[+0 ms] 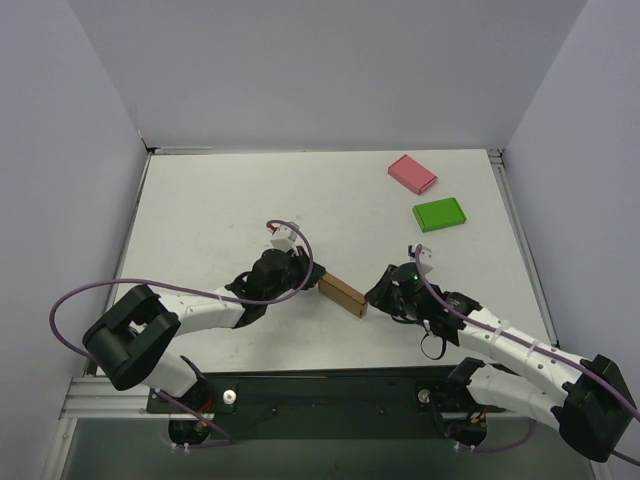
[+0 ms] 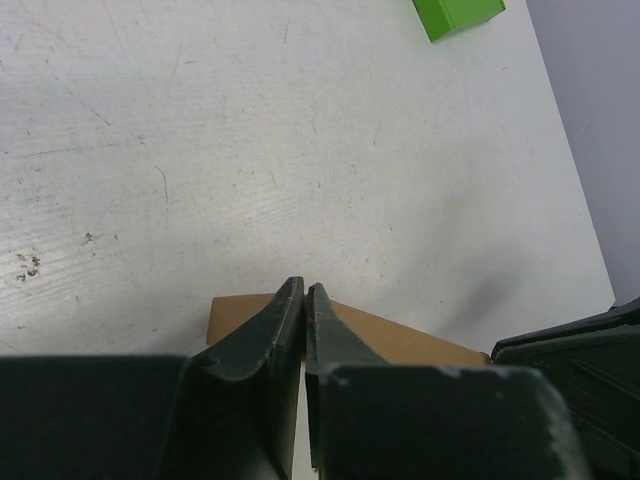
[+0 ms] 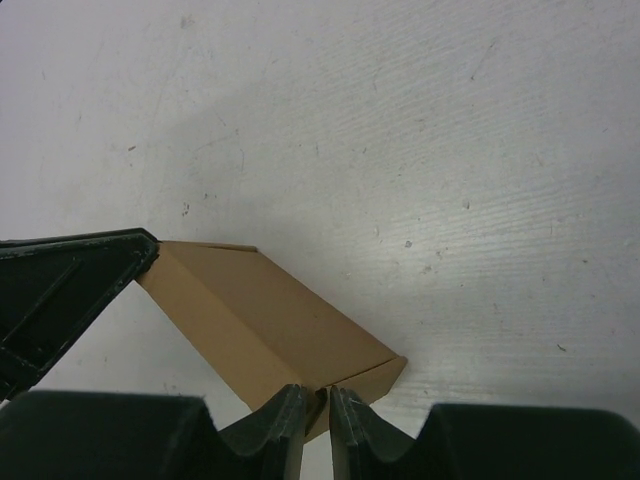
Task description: Fold the paper box
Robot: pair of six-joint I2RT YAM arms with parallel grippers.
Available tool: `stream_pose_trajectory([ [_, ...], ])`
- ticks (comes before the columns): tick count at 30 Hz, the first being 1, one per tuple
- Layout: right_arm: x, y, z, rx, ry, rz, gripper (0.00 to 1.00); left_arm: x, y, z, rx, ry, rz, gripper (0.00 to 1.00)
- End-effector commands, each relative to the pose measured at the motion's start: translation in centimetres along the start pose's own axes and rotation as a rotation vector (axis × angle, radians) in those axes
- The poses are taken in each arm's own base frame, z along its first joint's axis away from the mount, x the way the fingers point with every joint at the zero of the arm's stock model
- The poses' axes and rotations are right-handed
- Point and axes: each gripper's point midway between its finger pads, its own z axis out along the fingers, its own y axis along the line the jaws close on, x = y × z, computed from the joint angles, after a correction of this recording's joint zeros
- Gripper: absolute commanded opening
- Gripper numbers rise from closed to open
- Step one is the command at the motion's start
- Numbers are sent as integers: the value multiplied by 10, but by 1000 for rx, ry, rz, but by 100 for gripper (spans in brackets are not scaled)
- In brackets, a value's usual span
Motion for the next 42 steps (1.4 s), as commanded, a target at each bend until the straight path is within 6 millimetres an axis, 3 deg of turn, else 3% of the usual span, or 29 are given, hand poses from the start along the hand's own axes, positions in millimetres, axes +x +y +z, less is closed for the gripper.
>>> stream_pose_trajectory([
  [1, -9, 13, -2, -19, -30, 6, 19, 47, 39, -8, -135, 167, 58, 12],
  [11, -2, 14, -5, -20, -31, -23, 20, 50, 40, -7, -141, 175, 65, 11],
  [22, -11, 17, -19, -10, -83, -54, 27, 51, 36, -4, -133, 182, 73, 9],
  [27, -15, 24, -24, -28, -96, -56, 25, 51, 36, -3, -134, 181, 73, 9],
  [42, 4, 31, -12, -53, -35, -61, 15, 51, 36, -4, -137, 184, 75, 9],
])
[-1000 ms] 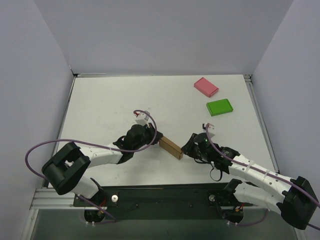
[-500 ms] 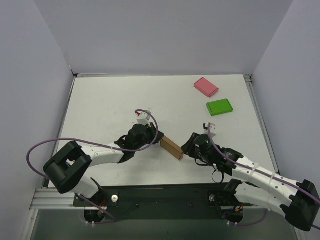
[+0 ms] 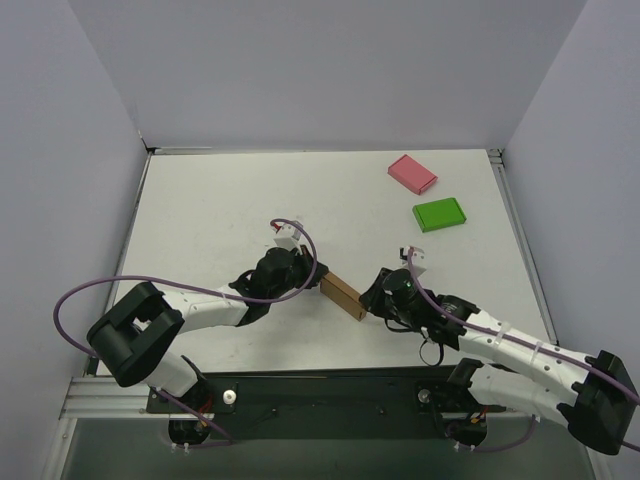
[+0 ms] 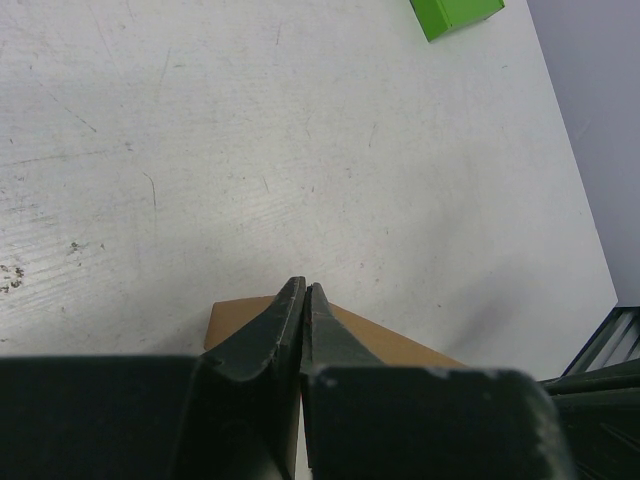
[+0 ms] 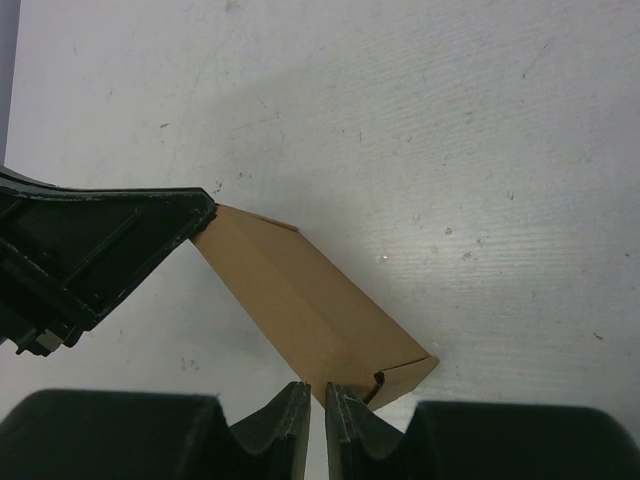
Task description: Fold the paper box
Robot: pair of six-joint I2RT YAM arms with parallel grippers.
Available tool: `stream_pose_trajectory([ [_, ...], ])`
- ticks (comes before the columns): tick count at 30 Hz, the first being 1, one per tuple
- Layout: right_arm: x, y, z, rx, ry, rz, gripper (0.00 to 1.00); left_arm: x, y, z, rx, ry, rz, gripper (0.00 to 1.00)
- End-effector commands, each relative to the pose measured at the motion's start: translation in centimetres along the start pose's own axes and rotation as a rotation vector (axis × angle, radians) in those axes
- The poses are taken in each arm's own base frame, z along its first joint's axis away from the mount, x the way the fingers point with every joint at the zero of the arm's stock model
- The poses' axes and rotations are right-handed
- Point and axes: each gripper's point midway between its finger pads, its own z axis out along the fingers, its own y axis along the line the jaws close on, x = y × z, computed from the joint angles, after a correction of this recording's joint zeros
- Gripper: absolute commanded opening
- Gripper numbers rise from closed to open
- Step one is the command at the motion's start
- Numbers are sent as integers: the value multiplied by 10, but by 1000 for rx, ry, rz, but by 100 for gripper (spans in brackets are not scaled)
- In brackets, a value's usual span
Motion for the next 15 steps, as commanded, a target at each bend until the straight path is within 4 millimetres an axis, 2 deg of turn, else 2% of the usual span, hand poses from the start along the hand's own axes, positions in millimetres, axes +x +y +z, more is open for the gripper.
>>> stream_pose_trajectory([
  [1, -3, 10, 1, -20, -11, 13, 15, 51, 42, -9, -138, 181, 67, 9],
  [7, 5, 3, 6, -3, 8, 22, 14, 51, 42, -10, -139, 179, 67, 9],
  [15, 31, -29, 13, 82, 62, 35, 10, 53, 44, -10, -142, 183, 67, 9],
])
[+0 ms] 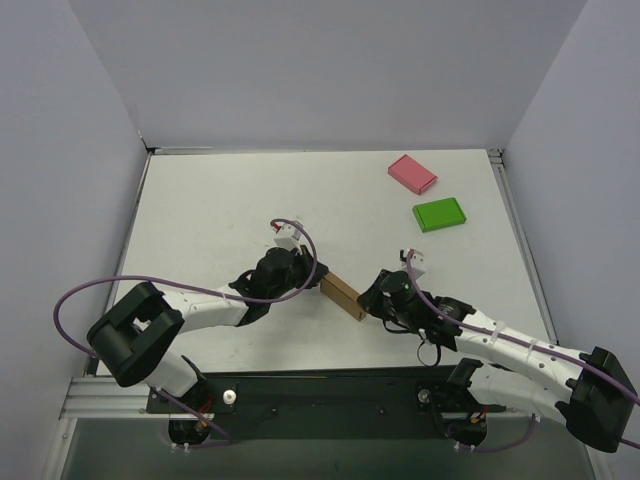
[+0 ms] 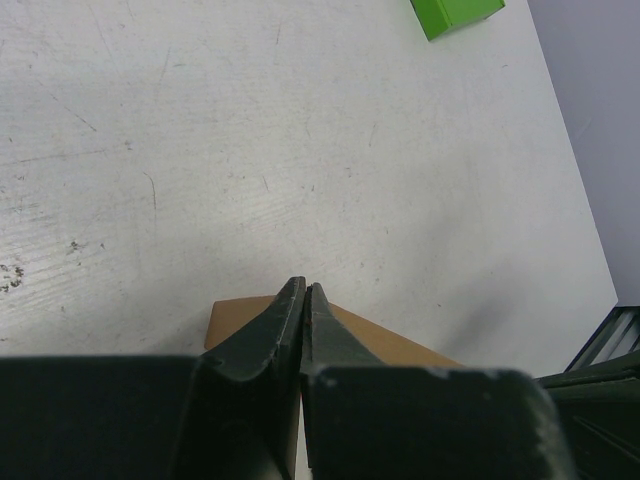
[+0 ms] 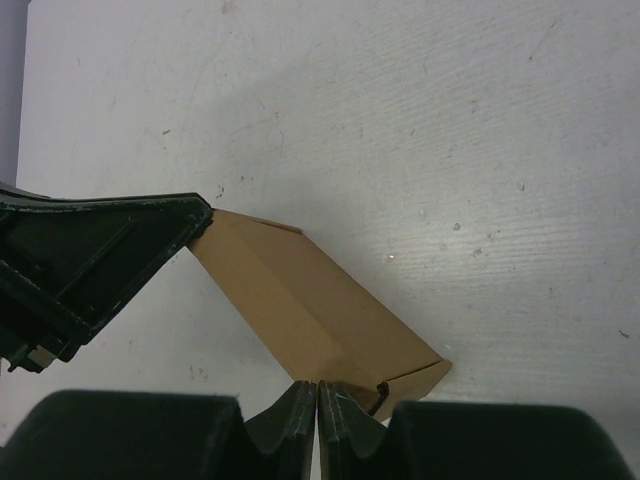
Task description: Fold the paper box
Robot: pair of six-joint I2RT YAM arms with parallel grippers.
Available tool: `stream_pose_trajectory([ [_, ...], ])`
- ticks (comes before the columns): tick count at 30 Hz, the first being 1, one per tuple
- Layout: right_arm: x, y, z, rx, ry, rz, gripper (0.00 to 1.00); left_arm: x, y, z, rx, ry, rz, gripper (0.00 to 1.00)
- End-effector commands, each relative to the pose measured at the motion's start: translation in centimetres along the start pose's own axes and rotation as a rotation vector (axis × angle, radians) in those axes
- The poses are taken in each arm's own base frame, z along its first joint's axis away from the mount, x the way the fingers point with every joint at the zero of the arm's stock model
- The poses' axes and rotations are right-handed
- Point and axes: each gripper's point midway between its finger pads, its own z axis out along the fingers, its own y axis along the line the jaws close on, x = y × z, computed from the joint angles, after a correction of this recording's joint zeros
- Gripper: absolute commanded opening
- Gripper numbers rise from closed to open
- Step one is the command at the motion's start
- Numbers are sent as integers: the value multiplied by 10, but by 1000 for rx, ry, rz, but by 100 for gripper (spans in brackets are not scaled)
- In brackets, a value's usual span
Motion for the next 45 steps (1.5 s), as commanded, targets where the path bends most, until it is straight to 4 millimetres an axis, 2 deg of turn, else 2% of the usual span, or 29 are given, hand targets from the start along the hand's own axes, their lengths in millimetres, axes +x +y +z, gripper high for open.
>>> stream_pose_trajectory([
  [1, 27, -34, 6, 94, 61, -6, 10, 53, 44, -10, -139, 180, 67, 9],
  [6, 42, -57, 9, 151, 85, 13, 9, 55, 46, -10, -141, 179, 66, 9],
  [18, 67, -109, 0, 252, 105, 39, 8, 61, 50, -12, -144, 184, 63, 9],
  [24, 76, -128, -1, 290, 106, 54, 8, 64, 49, -11, -139, 184, 68, 9],
  [28, 80, -132, -2, 297, 109, 55, 8, 66, 49, -11, -133, 180, 72, 9],
  [30, 77, -125, 0, 272, 104, 49, 7, 64, 45, -11, -108, 162, 79, 9],
  [32, 71, -110, 0, 226, 90, 40, 8, 65, 44, -14, -84, 154, 93, 9],
  [36, 55, -75, -2, 142, 67, 7, 11, 56, 35, -20, -24, 98, 112, 11],
  [37, 48, -61, -4, 109, 56, -3, 12, 55, 34, -22, -12, 92, 125, 13],
  [39, 44, -44, -7, 63, 51, -18, 16, 47, 25, -27, 22, 66, 135, 18],
  [40, 40, -34, -10, 33, 47, -39, 18, 44, 21, -29, 37, 58, 153, 24],
  [42, 31, -7, -18, -47, 34, -62, 24, 32, 8, -33, 72, 32, 169, 32],
  [43, 28, 1, -21, -72, 29, -80, 28, 28, 4, -35, 81, 24, 186, 42],
  [45, 20, 19, -29, -139, 17, -131, 40, 12, -10, -42, 107, -7, 198, 49],
])
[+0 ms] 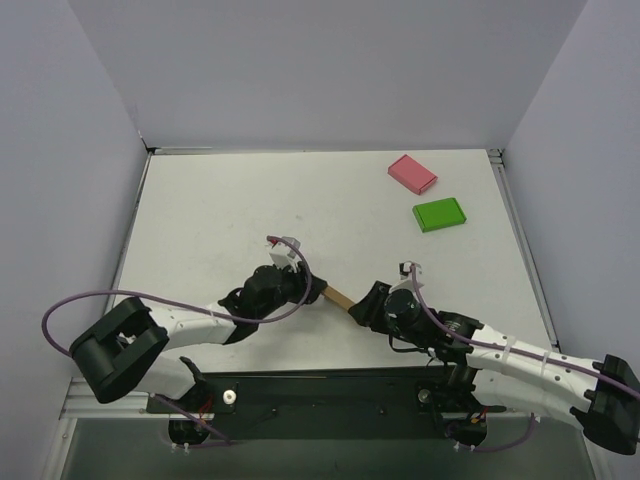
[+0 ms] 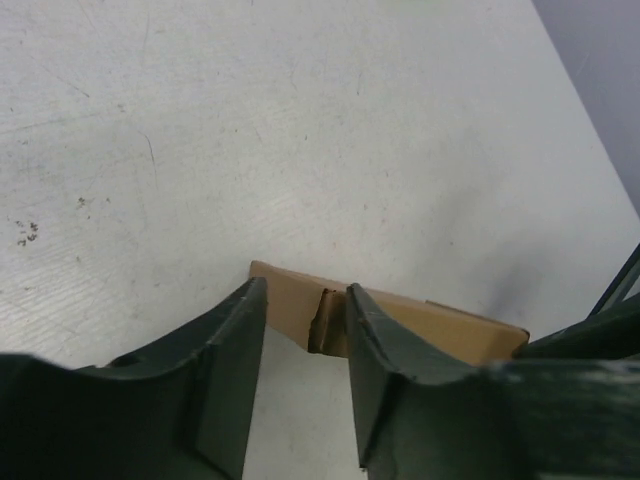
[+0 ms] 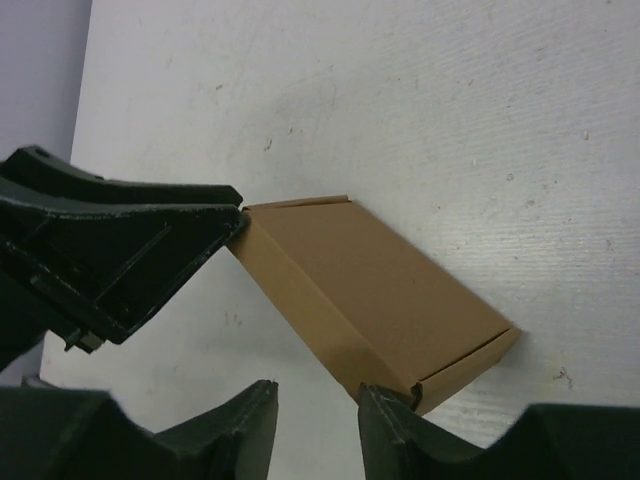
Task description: Fold the paper box
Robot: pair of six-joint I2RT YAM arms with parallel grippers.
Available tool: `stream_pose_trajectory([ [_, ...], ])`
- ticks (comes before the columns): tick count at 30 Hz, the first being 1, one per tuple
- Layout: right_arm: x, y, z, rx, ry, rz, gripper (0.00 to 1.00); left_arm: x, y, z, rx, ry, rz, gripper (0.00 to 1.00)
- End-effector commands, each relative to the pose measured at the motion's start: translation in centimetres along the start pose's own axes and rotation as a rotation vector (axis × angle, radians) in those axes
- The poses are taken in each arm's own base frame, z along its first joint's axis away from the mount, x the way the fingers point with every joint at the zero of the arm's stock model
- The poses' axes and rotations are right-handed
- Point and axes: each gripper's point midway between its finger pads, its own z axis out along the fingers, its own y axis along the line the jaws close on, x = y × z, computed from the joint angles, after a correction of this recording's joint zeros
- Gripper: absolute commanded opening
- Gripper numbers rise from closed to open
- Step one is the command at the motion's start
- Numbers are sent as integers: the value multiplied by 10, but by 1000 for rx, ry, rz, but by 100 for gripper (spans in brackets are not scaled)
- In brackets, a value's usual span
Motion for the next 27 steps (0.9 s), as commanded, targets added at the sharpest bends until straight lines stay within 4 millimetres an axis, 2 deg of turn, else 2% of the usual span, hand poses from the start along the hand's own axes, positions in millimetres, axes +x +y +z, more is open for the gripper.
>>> stream_pose_trajectory([
  [1, -5, 16, -13, -46, 25, -181, 45, -10, -11, -14, 25, 19, 101, 54],
  [2, -8, 21, -15, -69, 22, -242, 48, -22, -17, -19, 36, -8, 109, 57],
  [3, -9, 26, -16, -87, 27, -272, 55, -25, -18, -22, 24, -2, 118, 58],
  [5, -11, 22, -18, -69, 37, -354, 61, -31, -15, -30, -7, 8, 140, 62],
  [6, -13, 25, -19, -73, 39, -381, 63, -43, -19, -31, -8, -8, 156, 62],
  [14, -25, 14, -22, -21, 20, -419, 77, -64, -8, -57, -71, -3, 156, 64],
  [16, -25, 11, -18, -13, 46, -421, 77, -71, -2, -59, -92, -4, 151, 65],
  [18, -31, 0, -10, 36, 51, -412, 78, -72, 10, -60, -130, 13, 146, 66],
  [22, -55, -23, 0, 114, 19, -410, 83, -86, 46, -68, -221, 13, 73, 67],
  [27, -97, -51, -4, 196, -66, -372, 86, -109, 63, -84, -298, -22, 65, 73],
])
